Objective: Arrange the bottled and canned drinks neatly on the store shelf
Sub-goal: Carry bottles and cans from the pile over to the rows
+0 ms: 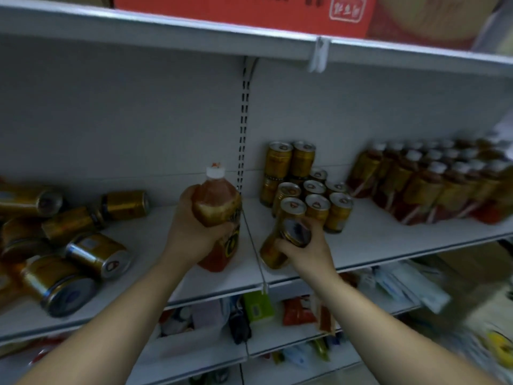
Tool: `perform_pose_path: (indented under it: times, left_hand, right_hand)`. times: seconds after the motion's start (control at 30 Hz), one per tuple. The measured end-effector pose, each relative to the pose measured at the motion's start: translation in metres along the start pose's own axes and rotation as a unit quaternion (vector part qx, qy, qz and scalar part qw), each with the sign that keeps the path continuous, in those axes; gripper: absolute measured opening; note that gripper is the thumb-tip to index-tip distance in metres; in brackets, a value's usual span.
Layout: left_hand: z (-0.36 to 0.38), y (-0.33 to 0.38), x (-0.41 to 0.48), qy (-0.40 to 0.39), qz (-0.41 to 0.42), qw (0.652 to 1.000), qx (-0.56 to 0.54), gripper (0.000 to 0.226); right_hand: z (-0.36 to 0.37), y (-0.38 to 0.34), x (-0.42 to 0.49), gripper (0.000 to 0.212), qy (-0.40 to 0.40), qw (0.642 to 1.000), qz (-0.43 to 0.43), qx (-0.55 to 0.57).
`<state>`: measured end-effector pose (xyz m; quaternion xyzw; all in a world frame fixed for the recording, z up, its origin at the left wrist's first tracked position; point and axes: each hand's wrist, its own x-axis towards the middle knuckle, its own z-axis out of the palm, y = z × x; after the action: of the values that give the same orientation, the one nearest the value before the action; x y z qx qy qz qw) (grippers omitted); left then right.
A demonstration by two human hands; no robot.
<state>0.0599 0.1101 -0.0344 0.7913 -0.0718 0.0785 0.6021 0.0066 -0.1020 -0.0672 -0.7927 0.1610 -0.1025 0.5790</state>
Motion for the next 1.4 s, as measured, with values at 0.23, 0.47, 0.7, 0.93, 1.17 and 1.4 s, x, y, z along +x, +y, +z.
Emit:
perform_pose_path:
  times: [0.23, 0.47, 0.7, 0.93, 1.17, 1.4]
  left_hand:
    - [0.051, 0.041, -0.014, -0.069, 0.037, 0.996, -0.043, 0.07]
    - [0.172, 0.087, -0.025, -0.147, 0.079, 0.984, -0.056, 0.079]
    - [0.254, 0.108, -0.04, -0.055, 0.039, 0.996, -0.054, 0.088]
    - [0.244, 0.1, -0.054, 0.036, 0.002, 0.999, -0.026, 0.079]
    - [0.193, 0.081, -0.056, 0.077, -0.031, 0.996, 0.016, 0.1]
    - [0.155, 0.052, -0.043, 0.089, -0.033, 0.995, 0.038, 0.098]
  right_hand:
    - [-0.091, 0.019, 0.007, 0.051, 0.08, 0.984, 0.129, 0.091]
    - [-0.194, 0.046, 0.012, 0.031, 0.096, 0.915, 0.203, 0.335]
    - [-0.267, 0.069, 0.032, 0.013, -0.047, 0.916, 0.201, 0.345]
    - [-0.259, 0.08, 0.065, 0.053, -0.115, 0.978, 0.125, 0.124]
    - [-0.21, 0.061, 0.078, 0.065, -0.103, 0.992, -0.017, 0.068]
    - [-0.153, -0.009, 0.122, 0.043, -0.111, 0.987, -0.115, 0.013]
